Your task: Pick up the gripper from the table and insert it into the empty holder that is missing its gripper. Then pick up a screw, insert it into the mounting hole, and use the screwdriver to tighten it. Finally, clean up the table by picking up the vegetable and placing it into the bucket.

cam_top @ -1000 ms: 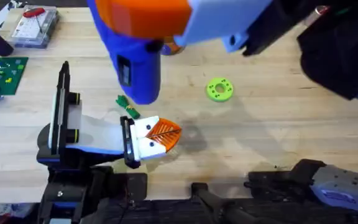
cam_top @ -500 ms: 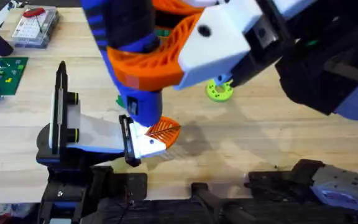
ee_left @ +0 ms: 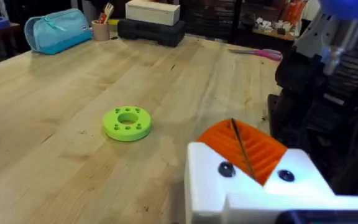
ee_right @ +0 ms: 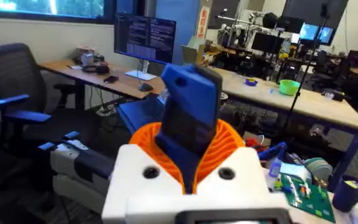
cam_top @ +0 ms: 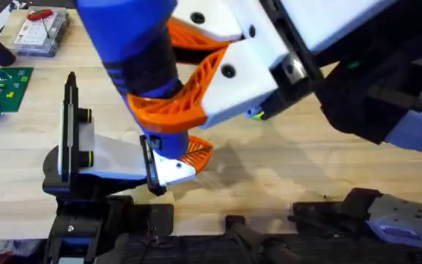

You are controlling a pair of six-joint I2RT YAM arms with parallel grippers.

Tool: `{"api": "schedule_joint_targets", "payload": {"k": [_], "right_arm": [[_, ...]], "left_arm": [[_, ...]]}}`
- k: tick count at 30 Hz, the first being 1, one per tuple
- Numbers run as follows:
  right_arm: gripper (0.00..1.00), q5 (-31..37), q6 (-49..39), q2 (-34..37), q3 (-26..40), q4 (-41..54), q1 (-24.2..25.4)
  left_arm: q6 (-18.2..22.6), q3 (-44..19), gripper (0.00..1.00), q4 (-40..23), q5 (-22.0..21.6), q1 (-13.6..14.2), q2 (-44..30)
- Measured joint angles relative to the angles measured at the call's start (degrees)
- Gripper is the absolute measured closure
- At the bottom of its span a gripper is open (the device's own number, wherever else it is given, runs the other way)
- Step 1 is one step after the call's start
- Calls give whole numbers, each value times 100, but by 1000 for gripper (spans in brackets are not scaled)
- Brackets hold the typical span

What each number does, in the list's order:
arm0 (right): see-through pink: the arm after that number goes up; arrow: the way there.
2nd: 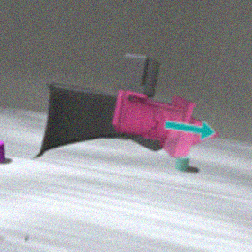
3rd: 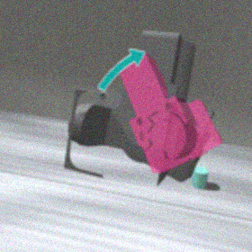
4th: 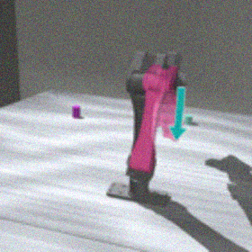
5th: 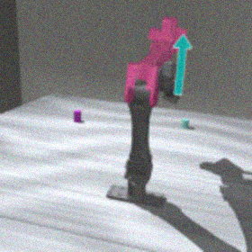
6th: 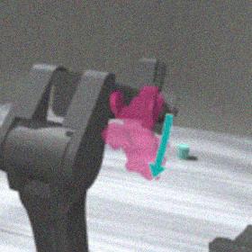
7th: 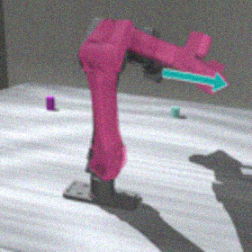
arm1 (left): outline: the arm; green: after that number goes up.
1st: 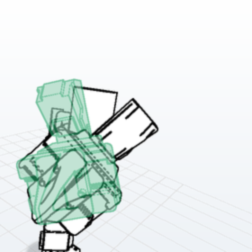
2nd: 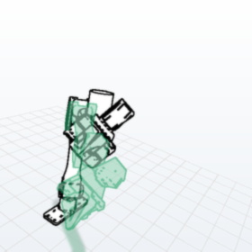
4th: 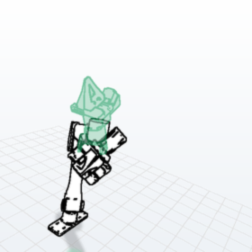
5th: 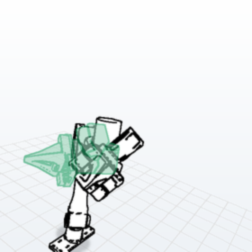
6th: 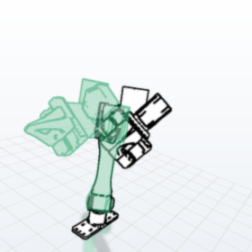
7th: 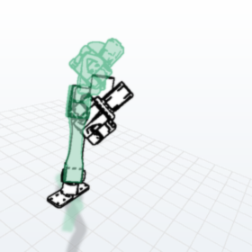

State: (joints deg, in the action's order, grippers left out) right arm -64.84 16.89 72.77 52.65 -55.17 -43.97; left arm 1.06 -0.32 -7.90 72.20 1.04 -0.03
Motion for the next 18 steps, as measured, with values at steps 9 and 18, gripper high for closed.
{"api": "schedule_joint_targets", "payload": {"k": [9, 18], "right_arm": [[953, 4, -66, -2, -1, 5, -1], [952, 52, -68, 108, -1, 125, -1]], "left_arm": [[0, 0, 986, 0, 0, 0, 0], [0, 0, 986, 0, 0, 0, 0]]}}
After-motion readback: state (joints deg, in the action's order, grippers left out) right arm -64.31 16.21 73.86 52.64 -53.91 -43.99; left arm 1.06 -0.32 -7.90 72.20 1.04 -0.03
